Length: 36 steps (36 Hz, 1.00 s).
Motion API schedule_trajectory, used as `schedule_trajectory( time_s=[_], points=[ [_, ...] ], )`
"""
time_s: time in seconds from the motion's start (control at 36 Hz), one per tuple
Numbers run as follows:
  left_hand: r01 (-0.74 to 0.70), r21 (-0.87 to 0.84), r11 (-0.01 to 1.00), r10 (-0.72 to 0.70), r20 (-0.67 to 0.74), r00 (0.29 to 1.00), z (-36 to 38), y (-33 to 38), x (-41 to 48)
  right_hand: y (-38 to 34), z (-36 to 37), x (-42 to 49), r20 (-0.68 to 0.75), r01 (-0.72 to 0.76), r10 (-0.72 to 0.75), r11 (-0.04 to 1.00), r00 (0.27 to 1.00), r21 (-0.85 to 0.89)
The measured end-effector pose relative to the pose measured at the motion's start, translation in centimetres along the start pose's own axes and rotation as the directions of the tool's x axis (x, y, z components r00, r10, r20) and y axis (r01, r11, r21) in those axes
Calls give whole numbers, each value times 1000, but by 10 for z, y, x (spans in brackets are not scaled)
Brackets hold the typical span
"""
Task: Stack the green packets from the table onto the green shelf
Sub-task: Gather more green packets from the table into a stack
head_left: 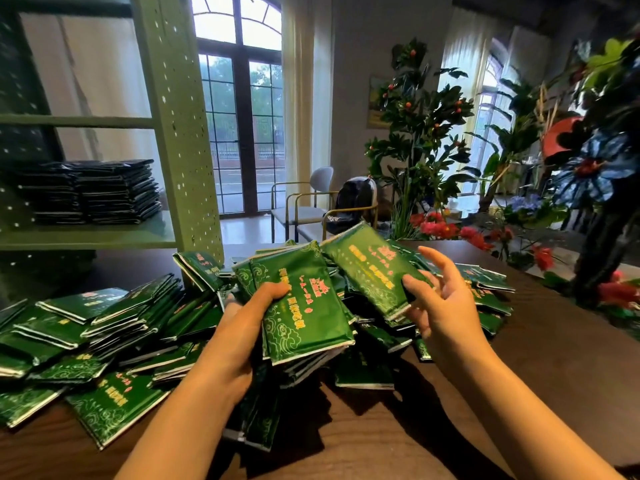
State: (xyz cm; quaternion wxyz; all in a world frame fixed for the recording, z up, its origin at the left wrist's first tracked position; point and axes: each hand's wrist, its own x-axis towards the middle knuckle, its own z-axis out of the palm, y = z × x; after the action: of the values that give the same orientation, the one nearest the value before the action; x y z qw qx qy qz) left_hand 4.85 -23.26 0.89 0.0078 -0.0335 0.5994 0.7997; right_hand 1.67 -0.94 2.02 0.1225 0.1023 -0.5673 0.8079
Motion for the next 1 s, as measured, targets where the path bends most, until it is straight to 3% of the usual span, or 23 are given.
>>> schedule_trajectory(
  time_s=[0.08,0.17,0.22,0.33,0.53,0.78,1.0],
  points=[
    [25,-18,1000,-26,-70,997,6,-1,2,-8,8,-15,101,-90,76,987,992,135],
    [24,-31,999,-25,-58,998,15,-1,8,-11,10,-22,189,-119,96,986,977,117],
    [0,-24,1000,-2,-82,997,17,-8,13,-11,12,-28,209,-85,73,995,975,50],
    [-70,51,996,76,-118,990,21,-19,19,-6,16,-45,203,110,-59,961,978,-253],
    [-163,99,982,175,-130,976,39,-33,7,7,8,-58,221,197,-108,880,969,-433],
    [-251,289,924,285,-82,955,52,-45,-11,29,-2,-69,304,217,-51,811,951,-543],
    [-383,328,864,384,64,921,32,-63,-3,30,-9,-74,339,288,-89,746,937,-600]
  ],
)
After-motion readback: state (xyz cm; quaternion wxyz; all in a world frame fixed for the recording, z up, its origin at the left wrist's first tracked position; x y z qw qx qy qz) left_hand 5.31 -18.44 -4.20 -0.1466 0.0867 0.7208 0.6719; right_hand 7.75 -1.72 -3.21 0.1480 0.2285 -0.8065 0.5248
